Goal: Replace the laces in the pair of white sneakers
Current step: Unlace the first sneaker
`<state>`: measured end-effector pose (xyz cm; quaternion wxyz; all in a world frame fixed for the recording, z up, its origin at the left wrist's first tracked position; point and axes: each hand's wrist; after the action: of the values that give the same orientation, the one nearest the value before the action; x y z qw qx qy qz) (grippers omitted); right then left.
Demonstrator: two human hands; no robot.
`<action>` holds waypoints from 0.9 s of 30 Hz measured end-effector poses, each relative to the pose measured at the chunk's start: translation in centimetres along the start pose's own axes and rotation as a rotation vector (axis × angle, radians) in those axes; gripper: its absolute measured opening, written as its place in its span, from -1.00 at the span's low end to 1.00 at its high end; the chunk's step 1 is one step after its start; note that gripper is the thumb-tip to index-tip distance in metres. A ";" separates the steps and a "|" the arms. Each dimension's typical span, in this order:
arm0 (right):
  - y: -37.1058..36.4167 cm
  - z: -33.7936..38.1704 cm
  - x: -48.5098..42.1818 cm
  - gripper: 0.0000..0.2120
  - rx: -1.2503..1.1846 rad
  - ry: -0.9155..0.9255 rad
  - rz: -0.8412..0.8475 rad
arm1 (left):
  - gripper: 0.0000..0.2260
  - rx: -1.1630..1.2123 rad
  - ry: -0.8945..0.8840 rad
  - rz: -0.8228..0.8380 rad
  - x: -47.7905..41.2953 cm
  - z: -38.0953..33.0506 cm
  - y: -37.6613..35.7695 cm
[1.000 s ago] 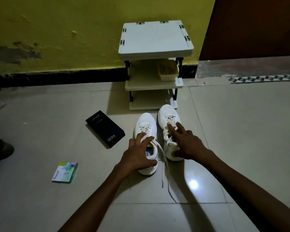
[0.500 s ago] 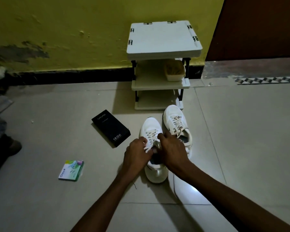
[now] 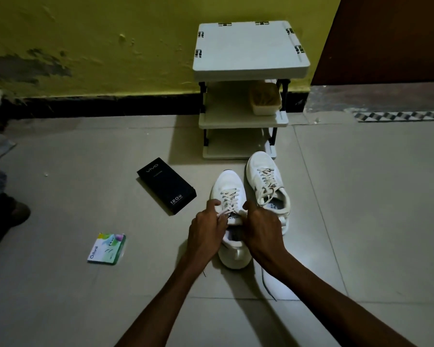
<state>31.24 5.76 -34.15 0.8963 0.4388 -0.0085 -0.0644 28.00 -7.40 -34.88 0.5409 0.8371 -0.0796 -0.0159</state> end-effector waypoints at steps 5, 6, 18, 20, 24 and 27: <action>1.2 0.5 0.6 -0.56 -0.244 -0.047 -0.005 | -0.55 0.233 0.084 0.124 -0.7 1.2 1.2; 1.3 0.5 0.6 -0.58 -0.253 -0.047 -0.015 | -0.57 0.226 0.070 0.131 -0.6 1.1 1.4; -0.5 -0.1 0.1 -0.84 -0.147 -0.032 -0.081 | -0.77 -0.704 -0.480 -0.338 -0.6 -0.3 0.3; -0.8 -0.2 0.1 -0.77 -0.139 -0.029 -0.080 | -0.82 -0.755 -0.512 -0.353 -0.7 -0.7 0.2; -1.1 -0.5 0.1 -0.75 -0.132 -0.029 -0.096 | -0.88 -0.599 -0.437 -0.284 -1.2 -0.9 0.3; -1.3 -0.4 0.1 -0.79 -0.102 -0.057 -0.086 | -0.91 -0.181 -0.231 -0.047 -1.9 -0.6 0.6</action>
<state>31.21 5.26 -35.38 0.9133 0.3904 -0.0120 -0.1155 26.18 -6.77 -34.22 0.6008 0.7793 -0.1200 -0.1317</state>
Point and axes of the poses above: each hand's wrist, its own x-axis away from the middle knuckle, its own y-axis out of the back of the hand, z = x × y, and after that the axes turned 12 degrees about -x, right-handed
